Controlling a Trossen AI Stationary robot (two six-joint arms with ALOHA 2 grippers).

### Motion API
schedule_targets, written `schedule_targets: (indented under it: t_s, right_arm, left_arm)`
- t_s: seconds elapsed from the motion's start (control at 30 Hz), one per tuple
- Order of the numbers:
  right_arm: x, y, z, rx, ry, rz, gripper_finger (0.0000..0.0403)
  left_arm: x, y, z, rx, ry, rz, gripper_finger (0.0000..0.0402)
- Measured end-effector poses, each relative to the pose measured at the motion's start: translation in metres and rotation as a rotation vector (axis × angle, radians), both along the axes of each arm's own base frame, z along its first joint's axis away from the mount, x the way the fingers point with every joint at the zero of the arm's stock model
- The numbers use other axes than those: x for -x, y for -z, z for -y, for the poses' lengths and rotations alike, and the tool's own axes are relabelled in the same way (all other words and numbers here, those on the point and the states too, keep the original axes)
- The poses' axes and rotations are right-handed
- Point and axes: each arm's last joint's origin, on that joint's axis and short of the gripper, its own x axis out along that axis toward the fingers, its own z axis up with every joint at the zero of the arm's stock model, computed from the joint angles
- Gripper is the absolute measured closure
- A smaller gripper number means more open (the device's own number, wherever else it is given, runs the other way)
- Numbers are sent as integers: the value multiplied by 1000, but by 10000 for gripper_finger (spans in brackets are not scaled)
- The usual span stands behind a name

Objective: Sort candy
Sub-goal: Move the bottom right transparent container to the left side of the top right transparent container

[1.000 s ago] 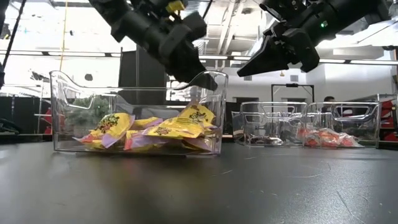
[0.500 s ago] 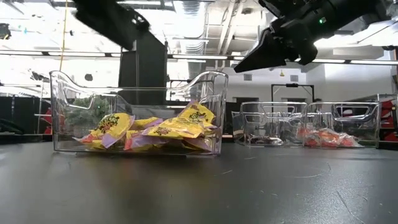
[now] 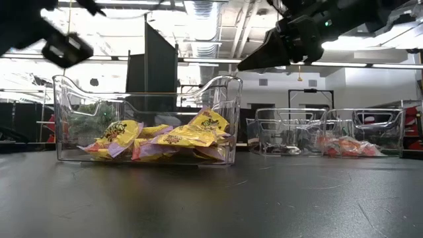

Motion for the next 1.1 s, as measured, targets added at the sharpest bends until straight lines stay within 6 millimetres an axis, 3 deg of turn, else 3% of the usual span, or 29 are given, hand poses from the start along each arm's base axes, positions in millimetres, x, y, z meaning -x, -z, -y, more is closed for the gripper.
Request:
schedule_targets:
  t_s: [0.17, 0.27, 0.7, 1.1]
  right_arm:
    - [-5, 8, 2, 11, 2, -17, 396]
    - [-7, 14, 5, 18, 10, -43, 396]
    - [-9, 15, 12, 28, 32, -39, 396]
    - [-9, 15, 11, 30, 28, -40, 396]
  left_arm:
    - [2, 26, -8, -51, -82, -141, 400]
    - [-2, 32, -18, -151, -150, -146, 400]
    - [-25, 30, -83, -506, -363, 5, 400]
    - [-48, 22, -144, -576, -403, 171, 400]
